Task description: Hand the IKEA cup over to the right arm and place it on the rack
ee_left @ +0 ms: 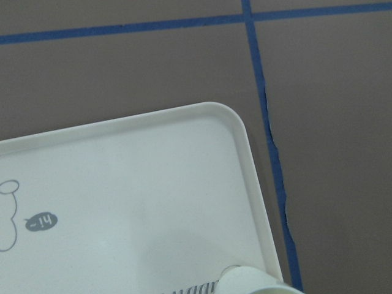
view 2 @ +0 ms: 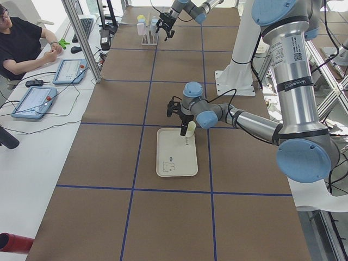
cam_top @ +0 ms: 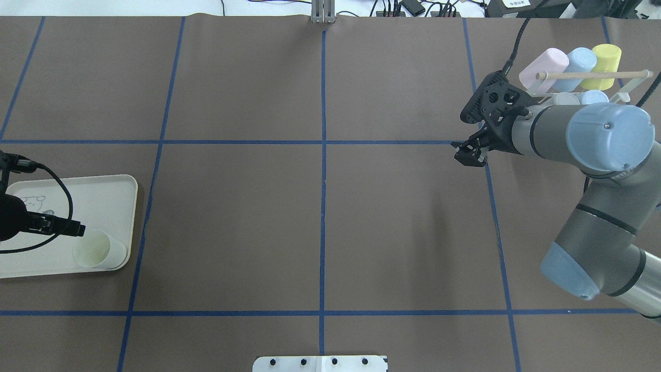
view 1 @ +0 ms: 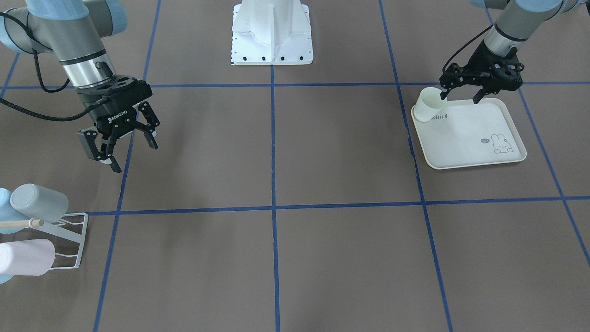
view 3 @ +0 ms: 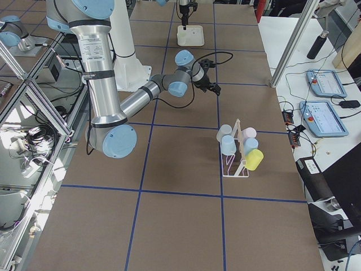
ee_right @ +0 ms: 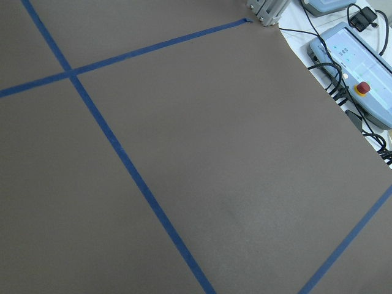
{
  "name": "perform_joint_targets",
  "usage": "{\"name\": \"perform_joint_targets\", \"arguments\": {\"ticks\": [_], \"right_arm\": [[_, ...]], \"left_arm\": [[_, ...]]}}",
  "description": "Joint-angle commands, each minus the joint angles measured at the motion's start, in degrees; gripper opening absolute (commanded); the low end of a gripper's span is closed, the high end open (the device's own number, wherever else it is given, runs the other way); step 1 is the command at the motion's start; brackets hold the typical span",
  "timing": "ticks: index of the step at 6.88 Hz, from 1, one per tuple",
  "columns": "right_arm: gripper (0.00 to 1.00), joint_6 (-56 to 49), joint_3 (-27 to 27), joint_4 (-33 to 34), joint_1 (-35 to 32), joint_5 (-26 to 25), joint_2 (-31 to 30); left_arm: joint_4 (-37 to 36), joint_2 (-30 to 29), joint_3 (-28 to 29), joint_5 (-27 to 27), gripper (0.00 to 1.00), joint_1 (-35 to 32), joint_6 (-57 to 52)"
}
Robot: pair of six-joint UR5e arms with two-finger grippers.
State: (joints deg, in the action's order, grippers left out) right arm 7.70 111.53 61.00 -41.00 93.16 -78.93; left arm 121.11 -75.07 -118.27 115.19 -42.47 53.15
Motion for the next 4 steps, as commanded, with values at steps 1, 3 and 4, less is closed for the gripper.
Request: {"name": "perform_joint_targets", "arguments": {"ticks": [1, 3, 4], "right_arm": [[0.99, 0.1, 0.0, 0.0, 0.1, -0.1, 0.0], [0.99, 0.2, 0.0, 0.0, 0.1, -0.1, 0.0], [0.99, 0.2, 0.0, 0.0, 0.1, -0.1, 0.0]], "left_arm": [[0.3, -0.2, 0.6, 0.2, 0.77, 2.6, 3.8], [0.2, -0.3, 0.8, 0.5, 0.42, 2.7, 3.8], [0.3, -0.4, 1.0, 0.5, 0.38, 2.7, 3.8]]}}
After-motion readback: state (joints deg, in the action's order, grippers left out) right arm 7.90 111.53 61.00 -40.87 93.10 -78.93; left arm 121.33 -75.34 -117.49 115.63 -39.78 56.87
